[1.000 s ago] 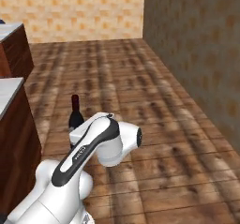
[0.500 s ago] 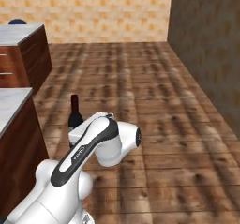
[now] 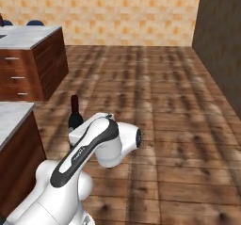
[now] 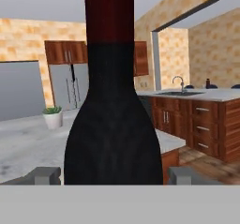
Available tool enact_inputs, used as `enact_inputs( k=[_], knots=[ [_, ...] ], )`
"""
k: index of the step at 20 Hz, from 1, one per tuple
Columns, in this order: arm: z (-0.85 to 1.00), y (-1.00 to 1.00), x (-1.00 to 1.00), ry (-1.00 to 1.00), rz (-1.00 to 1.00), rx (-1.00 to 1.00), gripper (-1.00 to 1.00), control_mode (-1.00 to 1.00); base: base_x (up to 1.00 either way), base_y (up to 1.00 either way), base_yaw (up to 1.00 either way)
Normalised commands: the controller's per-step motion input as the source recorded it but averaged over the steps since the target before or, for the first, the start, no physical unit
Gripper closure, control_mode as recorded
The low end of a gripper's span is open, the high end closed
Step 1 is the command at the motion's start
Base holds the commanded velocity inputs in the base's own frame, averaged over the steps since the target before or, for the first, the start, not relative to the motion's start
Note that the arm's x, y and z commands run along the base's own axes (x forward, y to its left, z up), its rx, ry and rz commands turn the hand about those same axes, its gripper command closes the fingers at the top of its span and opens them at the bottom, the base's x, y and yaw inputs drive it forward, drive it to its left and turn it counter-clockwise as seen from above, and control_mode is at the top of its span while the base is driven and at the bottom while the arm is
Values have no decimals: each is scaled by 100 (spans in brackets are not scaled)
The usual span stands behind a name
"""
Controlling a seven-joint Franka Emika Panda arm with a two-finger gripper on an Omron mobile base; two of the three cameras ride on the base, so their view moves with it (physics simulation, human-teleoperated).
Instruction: There is a wine glass and glass cup on the dining counter. Place the wine bottle next to the wine glass and the juice bottle next to the glass cup.
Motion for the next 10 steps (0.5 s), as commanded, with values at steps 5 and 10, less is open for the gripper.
enact_inputs(
  k=[5,10],
  knots=[
    [0,0,0,0,0,0,100,100,84,-2,21],
    [0,0,0,0,0,0,100,100,84,-5,16]
  ],
)
